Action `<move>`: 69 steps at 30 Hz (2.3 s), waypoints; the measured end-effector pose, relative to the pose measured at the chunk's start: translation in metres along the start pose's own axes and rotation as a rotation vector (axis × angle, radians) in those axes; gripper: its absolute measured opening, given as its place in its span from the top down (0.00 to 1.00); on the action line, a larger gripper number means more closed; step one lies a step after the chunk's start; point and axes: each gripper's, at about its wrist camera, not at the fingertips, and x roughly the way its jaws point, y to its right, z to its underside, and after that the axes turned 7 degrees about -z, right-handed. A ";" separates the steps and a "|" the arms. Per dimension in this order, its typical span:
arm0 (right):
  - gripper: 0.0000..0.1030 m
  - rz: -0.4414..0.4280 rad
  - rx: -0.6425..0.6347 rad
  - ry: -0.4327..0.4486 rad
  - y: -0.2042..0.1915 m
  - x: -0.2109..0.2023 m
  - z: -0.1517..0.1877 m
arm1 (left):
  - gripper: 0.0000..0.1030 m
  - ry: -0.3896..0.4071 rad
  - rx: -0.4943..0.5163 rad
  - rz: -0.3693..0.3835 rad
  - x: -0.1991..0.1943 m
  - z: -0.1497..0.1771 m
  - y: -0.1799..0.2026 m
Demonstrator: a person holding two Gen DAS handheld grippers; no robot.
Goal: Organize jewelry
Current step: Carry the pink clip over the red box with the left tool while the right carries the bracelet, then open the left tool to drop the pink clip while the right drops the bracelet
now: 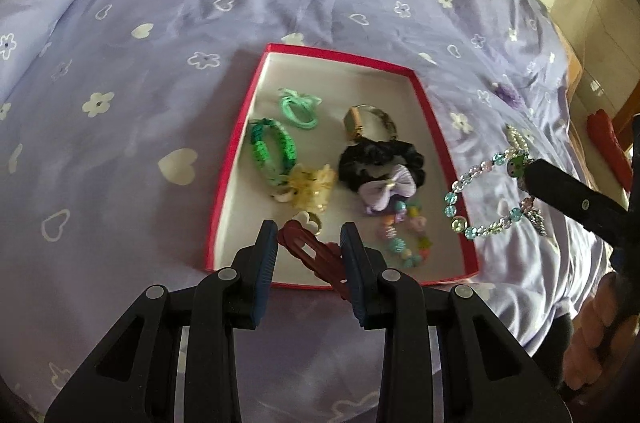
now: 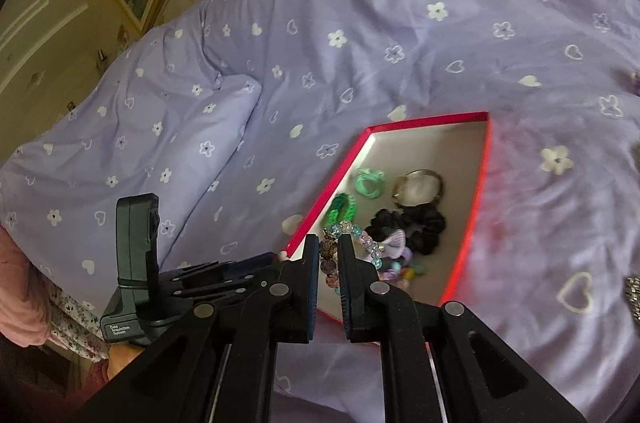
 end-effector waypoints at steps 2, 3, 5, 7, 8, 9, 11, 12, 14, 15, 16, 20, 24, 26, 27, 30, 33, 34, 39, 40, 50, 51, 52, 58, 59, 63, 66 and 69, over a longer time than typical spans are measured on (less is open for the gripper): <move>0.92 -0.001 0.001 -0.014 -0.001 0.008 0.002 | 0.71 -0.006 -0.004 -0.003 0.004 0.001 -0.004; 0.92 0.000 0.002 -0.021 0.000 0.011 0.003 | 0.71 -0.009 -0.006 -0.004 0.006 0.001 -0.005; 0.92 0.005 0.007 -0.035 0.002 0.017 0.006 | 0.71 -0.016 -0.009 -0.004 0.010 0.001 -0.007; 0.92 0.011 0.015 -0.049 0.006 0.022 0.009 | 0.71 -0.021 -0.010 -0.003 0.014 0.002 -0.008; 0.92 0.014 0.023 -0.058 0.009 0.025 0.012 | 0.71 -0.024 -0.009 -0.003 0.015 0.002 -0.008; 0.92 0.016 0.032 -0.065 0.012 0.027 0.013 | 0.71 -0.026 -0.009 -0.002 0.017 0.002 -0.008; 0.92 0.021 0.047 -0.076 0.018 0.030 0.016 | 0.71 -0.030 -0.008 0.000 0.020 0.002 -0.008; 0.92 0.025 0.053 -0.079 0.020 0.031 0.017 | 0.71 -0.031 -0.007 0.000 0.021 0.001 -0.008; 0.92 0.029 0.064 -0.086 0.024 0.033 0.019 | 0.71 -0.033 -0.004 -0.002 0.024 0.001 -0.007; 0.92 0.030 0.067 -0.088 0.025 0.034 0.020 | 0.71 -0.034 -0.004 -0.003 0.025 0.001 -0.007; 0.92 0.032 0.069 -0.090 0.026 0.034 0.021 | 0.71 -0.036 -0.004 -0.002 0.026 0.001 -0.007; 0.92 0.041 0.078 -0.103 0.031 0.039 0.024 | 0.71 -0.046 -0.011 -0.003 0.032 0.001 -0.009; 0.92 0.052 0.086 -0.118 0.036 0.044 0.027 | 0.71 -0.052 -0.016 0.000 0.037 0.001 -0.010; 0.92 0.061 0.087 -0.127 0.039 0.047 0.028 | 0.71 -0.056 -0.016 0.000 0.039 0.000 -0.010; 0.92 0.064 0.088 -0.132 0.041 0.048 0.028 | 0.72 -0.058 -0.016 0.001 0.041 0.000 -0.010; 0.92 0.073 0.088 -0.145 0.043 0.051 0.029 | 0.93 -0.080 -0.025 0.014 0.048 0.000 -0.010; 0.92 0.080 0.086 -0.155 0.045 0.053 0.030 | 0.93 -0.078 -0.024 0.014 0.048 -0.001 -0.011; 0.92 0.083 0.085 -0.157 0.046 0.054 0.031 | 0.93 -0.078 -0.025 0.015 0.049 -0.001 -0.011; 0.92 0.088 0.090 -0.172 0.049 0.058 0.033 | 0.93 -0.077 -0.024 0.016 0.049 -0.001 -0.010; 0.92 0.088 0.089 -0.175 0.048 0.060 0.034 | 0.92 -0.076 -0.024 0.017 0.050 -0.001 -0.010; 0.91 0.106 0.075 -0.205 0.049 0.069 0.032 | 0.90 -0.089 -0.039 0.019 0.055 0.005 -0.014; 0.91 0.108 0.069 -0.208 0.048 0.070 0.032 | 0.90 -0.088 -0.037 0.018 0.054 0.005 -0.014; 0.91 0.112 0.064 -0.212 0.048 0.071 0.032 | 0.90 -0.087 -0.037 0.017 0.054 0.005 -0.014; 0.89 0.122 0.049 -0.225 0.046 0.074 0.031 | 0.90 -0.086 -0.027 0.008 0.053 0.006 -0.013; 0.89 0.123 0.050 -0.227 0.046 0.074 0.031 | 0.88 -0.087 -0.027 0.006 0.053 0.006 -0.013; 0.79 0.112 0.054 -0.225 0.045 0.072 0.031 | 0.75 -0.100 -0.026 -0.005 0.054 0.007 -0.013; 0.62 0.106 0.042 -0.213 0.041 0.070 0.030 | 0.71 -0.101 -0.028 -0.010 0.054 0.008 -0.012; 0.61 0.106 0.043 -0.212 0.041 0.069 0.031 | 0.67 -0.099 -0.030 -0.011 0.053 0.008 -0.012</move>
